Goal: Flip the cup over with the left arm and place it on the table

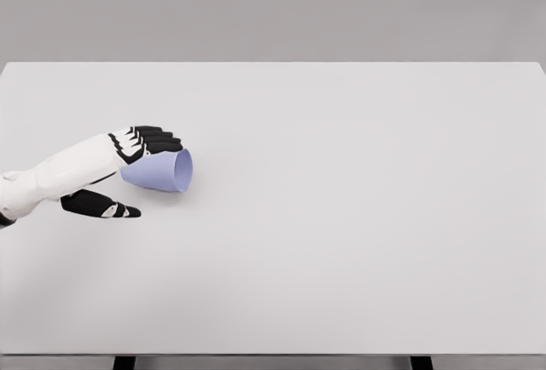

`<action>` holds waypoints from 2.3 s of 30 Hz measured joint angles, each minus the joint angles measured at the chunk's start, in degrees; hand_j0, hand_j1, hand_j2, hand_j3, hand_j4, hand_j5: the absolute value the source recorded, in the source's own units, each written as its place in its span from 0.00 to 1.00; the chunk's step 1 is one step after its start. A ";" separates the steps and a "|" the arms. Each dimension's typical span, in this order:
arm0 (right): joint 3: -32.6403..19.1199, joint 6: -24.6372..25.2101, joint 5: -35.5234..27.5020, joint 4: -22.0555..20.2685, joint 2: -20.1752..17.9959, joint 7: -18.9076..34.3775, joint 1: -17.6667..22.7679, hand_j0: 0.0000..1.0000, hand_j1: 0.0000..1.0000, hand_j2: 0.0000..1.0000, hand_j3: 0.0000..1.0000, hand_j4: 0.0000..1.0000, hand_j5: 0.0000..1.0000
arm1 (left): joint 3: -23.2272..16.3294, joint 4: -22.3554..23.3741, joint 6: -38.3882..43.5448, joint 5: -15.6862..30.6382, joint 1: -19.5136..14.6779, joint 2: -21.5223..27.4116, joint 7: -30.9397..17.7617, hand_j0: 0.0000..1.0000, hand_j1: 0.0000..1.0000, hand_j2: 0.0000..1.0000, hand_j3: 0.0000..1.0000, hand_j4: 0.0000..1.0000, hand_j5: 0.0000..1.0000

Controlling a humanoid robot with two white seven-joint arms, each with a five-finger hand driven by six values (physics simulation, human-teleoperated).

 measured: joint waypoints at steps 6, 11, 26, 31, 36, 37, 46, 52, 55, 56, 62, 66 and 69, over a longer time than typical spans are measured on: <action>-0.04 0.05 0.00 0.02 0.00 -0.12 0.09 1.00 1.00 1.00 1.00 1.00 1.00 | -0.18 -0.03 0.00 1.10 -0.18 -0.16 -0.02 1.00 1.00 1.00 1.00 1.00 1.00; 0.00 0.06 0.00 0.01 0.00 -0.14 0.09 1.00 1.00 1.00 1.00 1.00 1.00 | 0.46 -0.02 0.00 6.60 -1.32 -0.36 0.52 1.00 1.00 1.00 1.00 1.00 1.00; 0.07 0.06 0.00 0.01 0.00 -0.14 0.09 1.00 1.00 1.00 1.00 1.00 1.00 | -2.21 -0.02 14.40 7.99 -2.99 -5.57 -7.07 1.00 1.00 1.00 1.00 1.00 1.00; 0.07 0.06 0.00 0.01 0.00 -0.14 0.09 1.00 1.00 1.00 1.00 1.00 1.00 | -3.08 -0.03 15.80 6.95 -5.71 -6.33 -9.84 1.00 1.00 1.00 1.00 1.00 1.00; 0.07 0.06 0.00 0.01 0.00 -0.14 0.09 1.00 1.00 1.00 1.00 1.00 1.00 | -2.81 -0.03 18.56 6.86 -6.33 -6.73 -10.31 1.00 1.00 1.00 1.00 1.00 1.00; 0.07 0.06 0.00 0.01 0.00 -0.14 0.09 1.00 1.00 1.00 1.00 1.00 1.00 | -2.82 -0.02 20.11 6.80 -6.50 -7.12 -10.35 1.00 1.00 1.00 1.00 1.00 1.00; 0.07 0.06 0.00 0.01 0.00 -0.14 0.09 1.00 1.00 1.00 1.00 1.00 1.00 | -3.12 0.01 30.08 6.79 -6.50 -8.24 -10.49 1.00 1.00 1.00 1.00 1.00 1.00; 0.07 0.06 0.00 0.01 0.00 -0.14 0.09 1.00 1.00 1.00 1.00 1.00 1.00 | -3.41 0.04 31.15 6.82 -6.59 -9.12 -12.76 1.00 1.00 1.00 1.00 1.00 1.00; 0.07 0.06 0.00 0.01 0.00 -0.14 0.09 1.00 1.00 1.00 1.00 1.00 1.00 | -3.44 0.05 31.59 6.77 -6.59 -10.16 -13.21 1.00 1.00 1.00 1.00 1.00 1.00; 0.07 0.06 0.00 0.01 0.00 -0.14 0.09 1.00 1.00 1.00 1.00 1.00 1.00 | -3.44 0.06 31.74 6.80 -6.68 -10.38 -13.28 1.00 1.00 1.00 1.00 1.00 1.00; 0.07 0.06 0.00 0.01 0.00 -0.14 0.09 1.00 1.00 1.00 1.00 1.00 1.00 | -3.36 0.10 34.29 7.15 -7.56 -10.87 -13.08 1.00 1.00 1.00 1.00 1.00 1.00; 0.07 0.06 0.00 0.01 0.00 -0.14 0.09 1.00 1.00 1.00 1.00 1.00 1.00 | -3.40 0.25 35.90 7.20 -7.56 -10.92 -13.15 1.00 1.00 1.00 1.00 1.00 1.00; 0.07 0.06 0.00 0.01 0.00 -0.14 0.09 1.00 1.00 1.00 1.00 1.00 1.00 | -4.15 0.47 37.31 7.10 -7.56 -11.00 -13.19 1.00 1.00 1.00 1.00 1.00 1.00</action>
